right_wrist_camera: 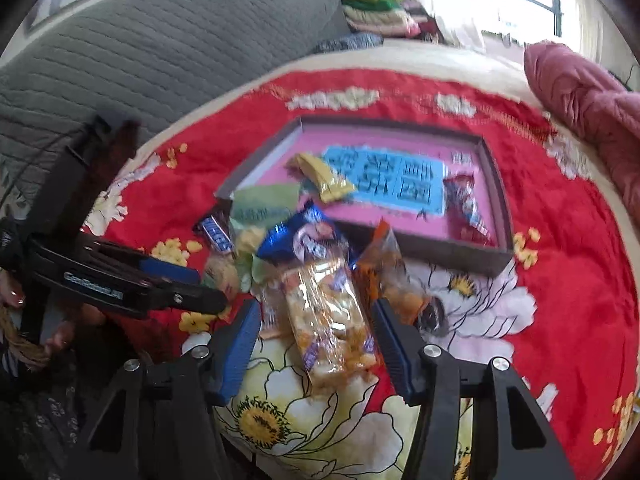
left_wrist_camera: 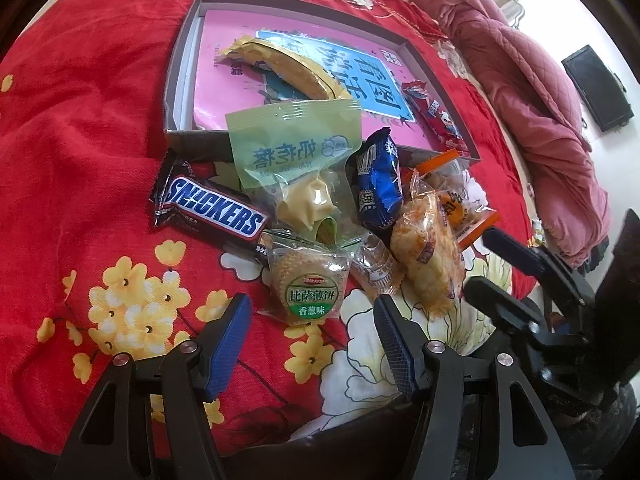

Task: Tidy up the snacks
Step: 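Move right tool to clear puffed-snack bag while left approaches round cookie packet, then grasp the clear puffed-snack bag with right tool while left grasps round cookie packet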

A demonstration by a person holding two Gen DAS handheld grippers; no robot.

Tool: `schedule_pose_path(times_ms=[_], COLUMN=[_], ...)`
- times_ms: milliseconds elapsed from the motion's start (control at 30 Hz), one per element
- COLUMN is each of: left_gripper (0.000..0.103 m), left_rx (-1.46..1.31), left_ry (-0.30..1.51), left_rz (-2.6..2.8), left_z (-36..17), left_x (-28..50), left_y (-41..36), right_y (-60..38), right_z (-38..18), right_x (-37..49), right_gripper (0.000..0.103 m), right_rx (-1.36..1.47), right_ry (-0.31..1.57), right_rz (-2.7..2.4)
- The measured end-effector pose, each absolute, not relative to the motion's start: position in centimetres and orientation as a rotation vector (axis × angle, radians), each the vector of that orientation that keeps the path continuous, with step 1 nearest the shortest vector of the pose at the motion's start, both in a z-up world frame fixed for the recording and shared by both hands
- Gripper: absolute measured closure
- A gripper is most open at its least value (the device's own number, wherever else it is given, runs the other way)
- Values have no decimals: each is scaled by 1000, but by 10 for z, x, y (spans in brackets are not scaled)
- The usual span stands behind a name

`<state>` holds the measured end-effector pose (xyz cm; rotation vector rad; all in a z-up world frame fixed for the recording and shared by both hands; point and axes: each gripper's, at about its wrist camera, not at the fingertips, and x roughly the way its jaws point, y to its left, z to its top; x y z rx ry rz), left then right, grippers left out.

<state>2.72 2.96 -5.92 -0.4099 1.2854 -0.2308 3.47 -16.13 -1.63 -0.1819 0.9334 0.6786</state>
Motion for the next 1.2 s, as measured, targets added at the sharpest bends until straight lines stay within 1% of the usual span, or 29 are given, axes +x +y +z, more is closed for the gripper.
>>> schedule_pose_path(times_ms=[300,433,667,800,867,933,1100,1200], left_gripper=[38,38,38,38,42,55,61,62], left_rx=[-409,-416,-443,-449,-430,-403,-399,-411], left_ry=[1293,1294,1290,1283,1279,1275,1260,1254], left_rz=[-227,-223,-215,-209,-200,-187,-188,-201], left_z=[-64,-66,-71,-72,-73,-74,-72,-69], left_x=[30,31,34,35,36,37,39,37], left_y=[26,26,28,28,26,25,24,25], right_y=[-153,-149,-139,-140,-143,-145,-153,-159], right_z=[-41,-48,-58,-62,-61,-60,-52,-44], right_x=[44,48,55,58,59,59,57,55], right_gripper=[45,51,51,52,53,53,54,54], right_rx=[-222,-253,-297,-271,-250,-238,-179,-137], right_ry=[1004,1007,1013,1015,1017,1013,1003,992], right_rz=[679,674,686,705,709,706,709,716])
